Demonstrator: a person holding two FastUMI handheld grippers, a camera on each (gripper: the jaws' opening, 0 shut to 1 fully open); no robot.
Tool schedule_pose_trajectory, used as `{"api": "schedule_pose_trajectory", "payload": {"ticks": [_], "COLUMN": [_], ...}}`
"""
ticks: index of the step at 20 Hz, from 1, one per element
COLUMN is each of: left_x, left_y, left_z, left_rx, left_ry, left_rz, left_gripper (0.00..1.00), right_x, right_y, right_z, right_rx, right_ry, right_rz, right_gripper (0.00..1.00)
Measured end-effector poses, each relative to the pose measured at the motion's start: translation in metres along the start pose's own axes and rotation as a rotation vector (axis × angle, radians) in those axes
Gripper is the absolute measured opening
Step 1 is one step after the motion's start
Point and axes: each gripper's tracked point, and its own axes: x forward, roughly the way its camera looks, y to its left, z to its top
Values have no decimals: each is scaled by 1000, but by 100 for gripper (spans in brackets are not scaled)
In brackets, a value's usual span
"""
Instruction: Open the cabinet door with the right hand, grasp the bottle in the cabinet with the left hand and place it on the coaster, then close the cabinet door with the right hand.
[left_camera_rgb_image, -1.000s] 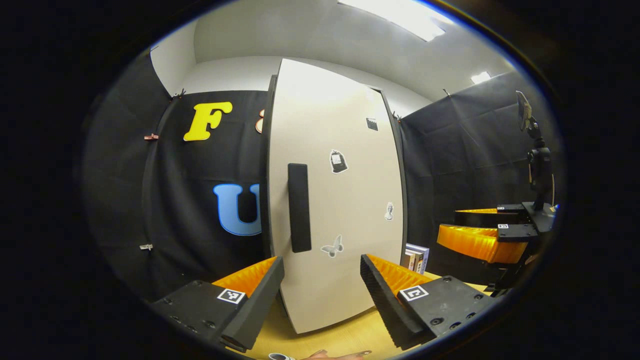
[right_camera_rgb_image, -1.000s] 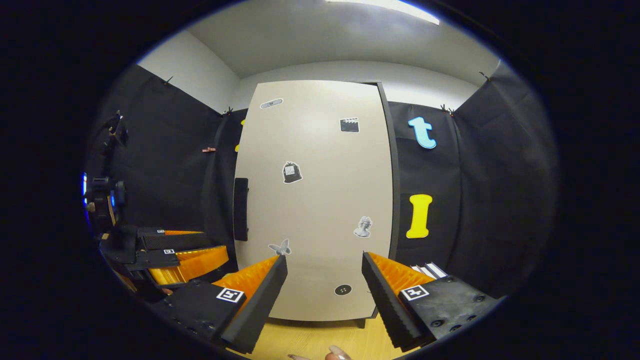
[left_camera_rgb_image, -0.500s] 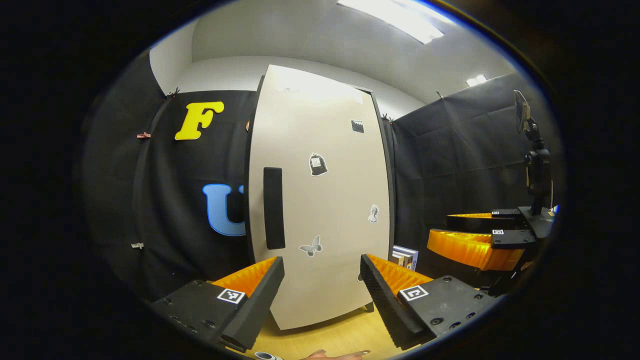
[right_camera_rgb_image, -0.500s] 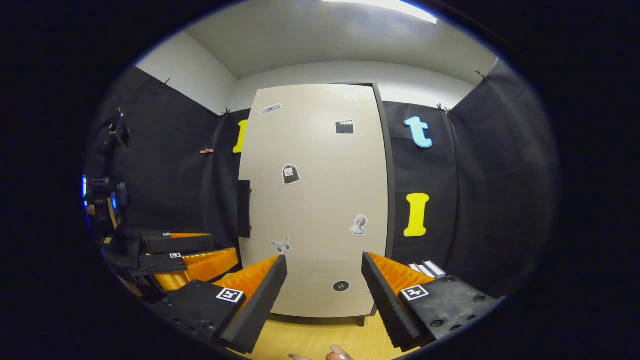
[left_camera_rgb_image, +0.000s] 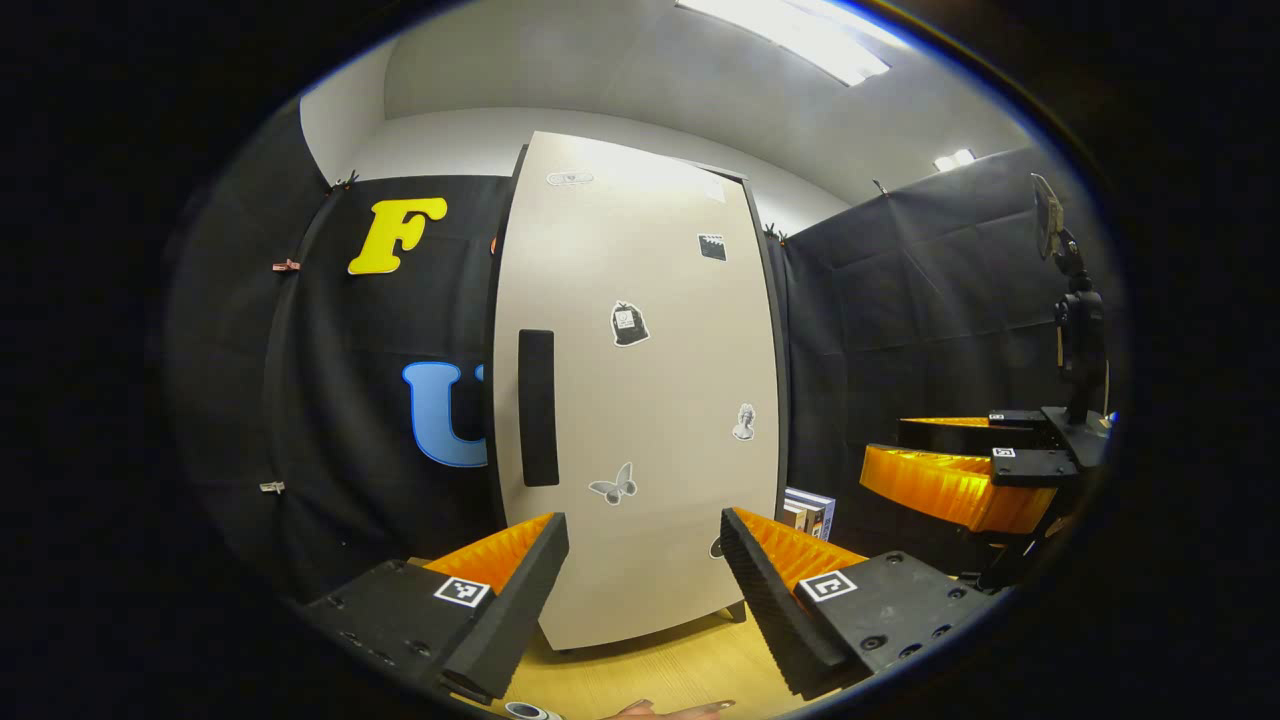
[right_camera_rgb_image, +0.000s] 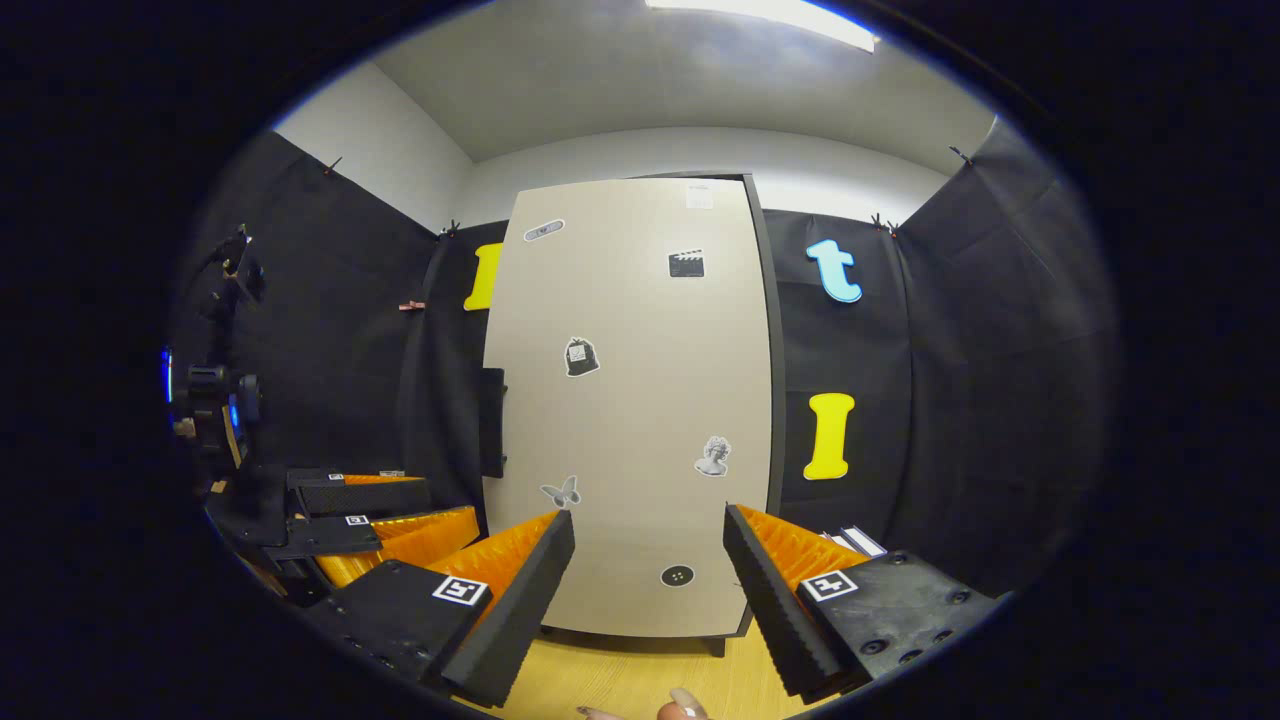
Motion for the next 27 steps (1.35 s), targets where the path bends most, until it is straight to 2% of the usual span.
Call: {"api": "schedule_pose_trajectory", "payload": {"ticks": [18, 24, 27], "left_x": [-1, -2, -3], "left_y": [-2, -1, -4], "left_z": [4, 8, 11], "left_rx": [-28, 15, -5], "left_ry": [-29, -47, -69], "left_rz": [-23, -2, -10], "left_gripper": [96, 96, 96], "right_x": [-5, -4, -3], "right_y": [-2, 0, 1], "right_z": [-2, -1, -2], "right_rx": [27, 35, 38], "right_ry": [20, 15, 19], "right_rz": [-17, -15, -10], "right_gripper": [97, 97, 97]}}
